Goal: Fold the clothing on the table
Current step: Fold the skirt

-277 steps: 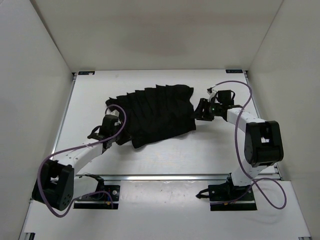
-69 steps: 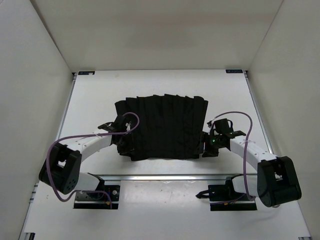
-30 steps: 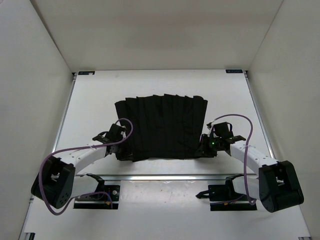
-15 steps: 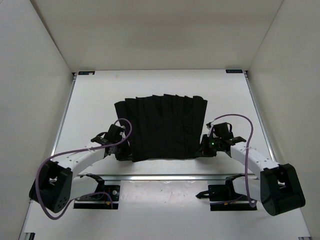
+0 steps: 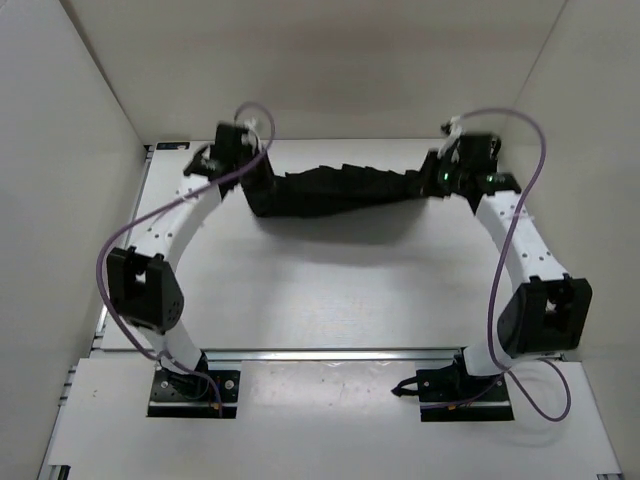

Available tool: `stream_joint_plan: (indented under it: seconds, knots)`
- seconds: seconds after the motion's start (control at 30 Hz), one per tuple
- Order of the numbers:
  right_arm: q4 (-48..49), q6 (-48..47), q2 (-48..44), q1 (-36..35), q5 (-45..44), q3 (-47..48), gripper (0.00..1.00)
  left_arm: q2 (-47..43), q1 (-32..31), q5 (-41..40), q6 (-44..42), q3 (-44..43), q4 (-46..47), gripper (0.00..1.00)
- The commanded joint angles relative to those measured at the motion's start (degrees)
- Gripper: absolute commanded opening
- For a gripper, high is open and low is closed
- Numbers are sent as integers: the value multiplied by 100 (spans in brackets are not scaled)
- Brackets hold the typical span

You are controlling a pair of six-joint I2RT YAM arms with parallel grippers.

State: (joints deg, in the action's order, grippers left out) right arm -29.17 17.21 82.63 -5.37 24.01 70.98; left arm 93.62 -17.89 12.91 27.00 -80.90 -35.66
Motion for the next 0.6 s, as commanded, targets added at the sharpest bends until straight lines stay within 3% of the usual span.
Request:
stream_joint_plan:
  seconds: [0.0,0.07,0.1,0.17,0.27,0.4,0.57]
  knots:
    - [-53,-499,366,194,-282,1863,0,295,146,-294,-687,-2484,-378,0]
    - [7,-727,342,19,-825,2620,0,210,-170,-1138,-968,-3008,-398,0]
    - [164,-798,254,35,-984,2623,0,104,-301,-1541,-1065,-2810,-206,0]
    - [429,-790,79,105,-864,2186,0,-194,-137,-1311,-900,-2258,58,0]
    - [412,-719,-123,325,-547,1081,1,-467,128,-535,-670,-854,209,0]
    - [448,-658,-878,37,-739,-1063,0,-1247,-424,-755,-592,1273,199,0]
    - [-131,-9,-2038,-428,-503,-2726,0,-2424,-1190,-526,365,3202,-133,0]
